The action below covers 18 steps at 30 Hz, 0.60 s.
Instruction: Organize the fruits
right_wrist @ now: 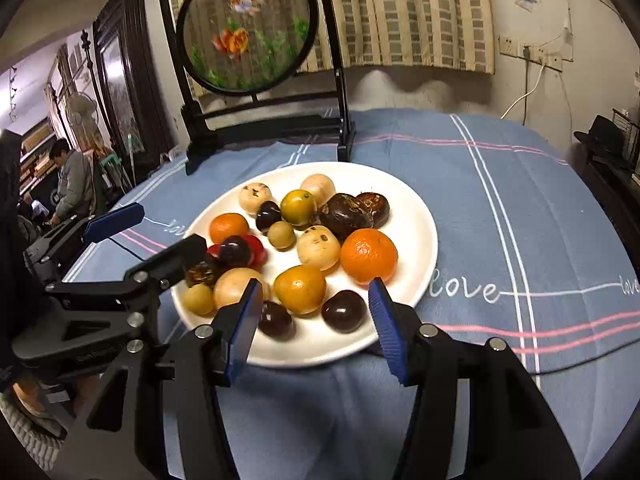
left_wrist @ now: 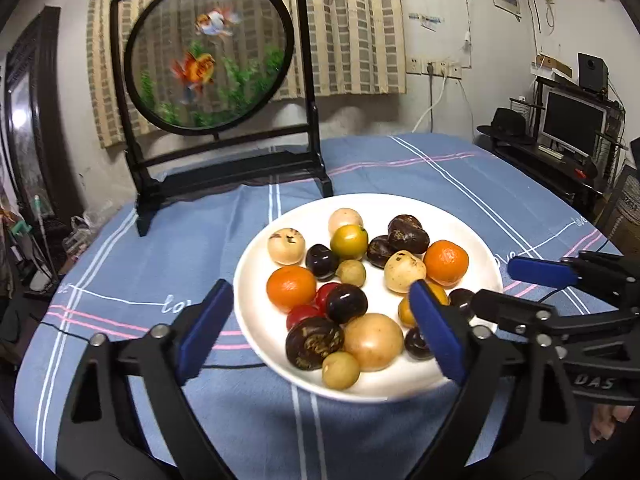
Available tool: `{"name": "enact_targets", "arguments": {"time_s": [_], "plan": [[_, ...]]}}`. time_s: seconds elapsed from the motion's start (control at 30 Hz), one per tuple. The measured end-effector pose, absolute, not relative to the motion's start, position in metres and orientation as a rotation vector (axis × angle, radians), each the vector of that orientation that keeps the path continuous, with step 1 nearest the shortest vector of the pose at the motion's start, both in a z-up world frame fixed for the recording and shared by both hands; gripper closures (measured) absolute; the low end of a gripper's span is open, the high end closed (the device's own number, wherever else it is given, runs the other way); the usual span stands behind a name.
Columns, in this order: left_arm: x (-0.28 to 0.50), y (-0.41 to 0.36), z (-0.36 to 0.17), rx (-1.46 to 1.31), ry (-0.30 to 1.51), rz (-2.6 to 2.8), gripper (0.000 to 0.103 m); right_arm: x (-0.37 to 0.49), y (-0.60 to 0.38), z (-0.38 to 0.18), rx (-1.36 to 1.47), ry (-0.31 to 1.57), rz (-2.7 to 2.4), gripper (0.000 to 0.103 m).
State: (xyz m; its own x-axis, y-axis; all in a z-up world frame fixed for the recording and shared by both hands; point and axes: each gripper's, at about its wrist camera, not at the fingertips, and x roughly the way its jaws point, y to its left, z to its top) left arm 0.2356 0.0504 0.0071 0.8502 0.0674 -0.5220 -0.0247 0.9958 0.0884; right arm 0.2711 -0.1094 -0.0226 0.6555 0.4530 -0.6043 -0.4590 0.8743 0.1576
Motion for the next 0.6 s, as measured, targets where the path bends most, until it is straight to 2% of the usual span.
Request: {"name": "enact_targets", "arguments": {"time_s": [0.13,0.17,0.23,0.3,0.6], "plan": [[0.216,0.048,0.013,0.087,0.520,0.074,0.003,0.251,-0.114,-0.018,0.008,0.656,0.509,0.045],[0.212,0.046,0.014,0.094,0.515,0.078,0.002,0.246,-0.115,-0.018,0.012,0.653,0.503,0.041],[0.201,0.043,0.015,0.105,0.511,0.088,0.002,0.234,-0.118,-0.019,0.015,0.636,0.481,0.028],[0.194,0.043,0.014,0.092,0.525,0.087,0.002,0.221,-0.120,-0.019,0.013,0.613,0.450,0.005],[0.175,0.038,0.008,0.064,0.558,0.111,0.002,0.196,-0.130,-0.019,0.021,0.572,0.434,0.002]]}}
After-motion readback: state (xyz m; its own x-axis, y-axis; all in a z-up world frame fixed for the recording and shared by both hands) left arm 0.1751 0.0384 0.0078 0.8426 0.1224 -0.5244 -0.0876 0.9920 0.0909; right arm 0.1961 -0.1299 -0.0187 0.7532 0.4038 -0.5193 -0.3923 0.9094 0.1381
